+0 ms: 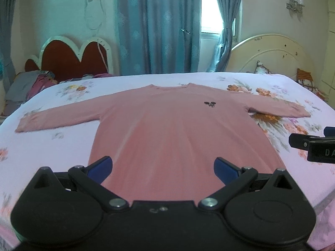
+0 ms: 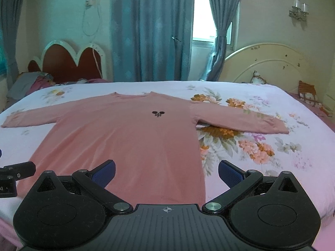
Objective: Fold small clothes
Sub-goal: 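Grasp the sleeve cuff with the right gripper and fold it across the body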
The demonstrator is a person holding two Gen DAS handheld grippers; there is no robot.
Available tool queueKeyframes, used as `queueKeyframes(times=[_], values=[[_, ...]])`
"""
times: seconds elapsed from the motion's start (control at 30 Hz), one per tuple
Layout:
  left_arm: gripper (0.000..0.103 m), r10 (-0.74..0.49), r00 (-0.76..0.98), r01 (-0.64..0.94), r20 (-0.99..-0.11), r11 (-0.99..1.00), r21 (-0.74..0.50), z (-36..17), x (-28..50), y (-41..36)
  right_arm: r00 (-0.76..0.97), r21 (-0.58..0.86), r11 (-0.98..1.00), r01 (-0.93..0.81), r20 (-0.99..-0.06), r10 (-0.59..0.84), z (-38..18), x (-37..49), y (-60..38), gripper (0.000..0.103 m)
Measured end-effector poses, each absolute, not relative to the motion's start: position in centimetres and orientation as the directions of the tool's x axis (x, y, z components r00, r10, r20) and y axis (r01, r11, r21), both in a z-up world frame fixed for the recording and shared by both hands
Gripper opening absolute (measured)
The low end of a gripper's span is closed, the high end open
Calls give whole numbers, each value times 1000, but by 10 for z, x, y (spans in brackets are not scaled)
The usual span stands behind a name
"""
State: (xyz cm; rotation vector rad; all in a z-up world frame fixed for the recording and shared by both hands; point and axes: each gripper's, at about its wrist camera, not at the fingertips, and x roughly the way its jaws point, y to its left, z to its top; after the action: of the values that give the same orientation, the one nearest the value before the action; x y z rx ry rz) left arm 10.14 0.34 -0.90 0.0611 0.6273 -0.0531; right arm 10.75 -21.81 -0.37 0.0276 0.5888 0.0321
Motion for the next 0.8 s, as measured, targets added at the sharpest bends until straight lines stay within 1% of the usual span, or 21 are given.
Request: queueKeyframes(times=[0.43, 0.57, 0.67, 0.77, 0.8], values=[[103, -109, 797, 154, -594, 988, 26, -12, 190, 16, 827, 20, 997, 74, -560, -51, 1, 184, -207, 103], [103, -152, 779, 171, -608, 985, -26, -19, 208, 17, 818, 6, 996, 84, -571, -65, -3, 198, -211, 103], [103, -192, 780, 193, -596, 979, -63, -22, 222, 12, 805, 54, 992, 116, -589, -62, -11, 215, -233, 103], [103, -216, 757, 195, -616, 976, -102, -29, 241, 6, 794, 152, 974, 166, -606, -41, -21, 233, -278, 103], [103, -240, 744, 207, -624, 970, -126, -33, 249, 4, 793, 175, 968, 181, -609, -38, -24, 240, -294, 103]])
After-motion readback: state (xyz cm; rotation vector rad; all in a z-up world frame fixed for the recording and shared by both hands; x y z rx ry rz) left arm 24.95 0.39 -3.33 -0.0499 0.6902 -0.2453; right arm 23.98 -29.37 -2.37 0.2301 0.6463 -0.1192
